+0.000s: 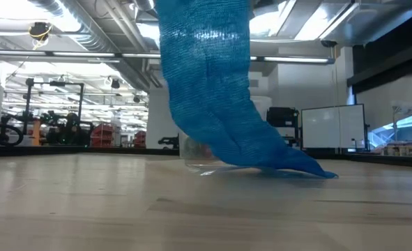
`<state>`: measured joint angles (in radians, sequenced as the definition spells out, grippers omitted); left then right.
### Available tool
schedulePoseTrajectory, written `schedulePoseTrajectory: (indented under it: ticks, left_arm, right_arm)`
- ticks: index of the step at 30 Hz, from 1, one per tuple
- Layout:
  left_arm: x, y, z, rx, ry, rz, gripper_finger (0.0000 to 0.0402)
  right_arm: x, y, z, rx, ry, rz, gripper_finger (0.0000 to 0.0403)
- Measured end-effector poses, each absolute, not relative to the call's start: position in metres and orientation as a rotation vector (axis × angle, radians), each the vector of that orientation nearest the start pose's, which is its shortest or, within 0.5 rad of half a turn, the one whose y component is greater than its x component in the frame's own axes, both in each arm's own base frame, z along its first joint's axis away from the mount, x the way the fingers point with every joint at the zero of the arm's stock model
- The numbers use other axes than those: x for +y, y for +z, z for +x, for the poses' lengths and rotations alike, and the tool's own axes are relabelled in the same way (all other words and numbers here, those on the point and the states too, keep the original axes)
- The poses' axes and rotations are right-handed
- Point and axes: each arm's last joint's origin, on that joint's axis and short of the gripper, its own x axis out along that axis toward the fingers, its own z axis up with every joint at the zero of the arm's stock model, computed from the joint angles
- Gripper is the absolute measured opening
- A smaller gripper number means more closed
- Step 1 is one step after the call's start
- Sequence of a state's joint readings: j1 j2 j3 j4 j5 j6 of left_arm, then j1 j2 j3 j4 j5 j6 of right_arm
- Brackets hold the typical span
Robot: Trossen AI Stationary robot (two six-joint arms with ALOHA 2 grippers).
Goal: Roll bandage
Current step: Roll the blue bandage
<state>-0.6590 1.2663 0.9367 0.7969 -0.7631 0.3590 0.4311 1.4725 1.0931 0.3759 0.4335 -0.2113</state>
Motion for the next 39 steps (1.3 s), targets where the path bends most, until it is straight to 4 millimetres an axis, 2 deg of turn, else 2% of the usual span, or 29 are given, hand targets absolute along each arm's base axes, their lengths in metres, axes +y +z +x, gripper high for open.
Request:
schedulePoseTrajectory:
  ticks: [5,8,11,12,16,22,27,31,35,39]
  left_arm:
    - [-0.150,0.373,0.227,-0.328,0.163,0.045,0.0011]
    - [-0.150,0.373,0.227,-0.328,0.163,0.045,0.0011]
    - [-0.150,0.373,0.227,-0.329,0.163,0.043,0.0011]
    - [-0.150,0.373,0.227,-0.329,0.162,0.040,0.0011]
    - [-0.152,0.373,0.225,-0.333,0.149,0.011,0.0011]
    - [-0.154,0.382,0.212,-0.363,0.114,-0.044,0.0011]
    - [-0.148,0.393,0.201,-0.396,0.118,-0.033,0.0011]
    - [-0.147,0.391,0.203,-0.374,0.128,0.014,0.0011]
    - [-0.142,0.389,0.207,-0.359,0.154,0.035,0.0011]
    - [-0.139,0.388,0.210,-0.350,0.169,0.045,0.0011]
  right_arm:
    - [0.119,0.325,0.321,0.023,-0.053,-0.222,0.0185]
    - [0.111,0.322,0.325,0.044,-0.071,-0.229,0.0117]
    - [0.106,0.318,0.327,0.080,-0.079,-0.244,0.0032]
    - [0.104,0.317,0.327,0.097,-0.089,-0.257,0.0017]
    - [0.101,0.315,0.323,0.155,-0.170,-0.307,0.0011]
    - [0.096,0.313,0.313,0.269,-0.191,-0.359,0.0004]
    - [0.097,0.310,0.311,0.290,-0.142,-0.340,0.0003]
    - [0.098,0.310,0.312,0.276,-0.109,-0.263,0.0007]
    - [0.100,0.313,0.312,0.265,-0.073,-0.195,0.0029]
    - [0.101,0.320,0.313,0.252,-0.068,-0.179,0.0078]
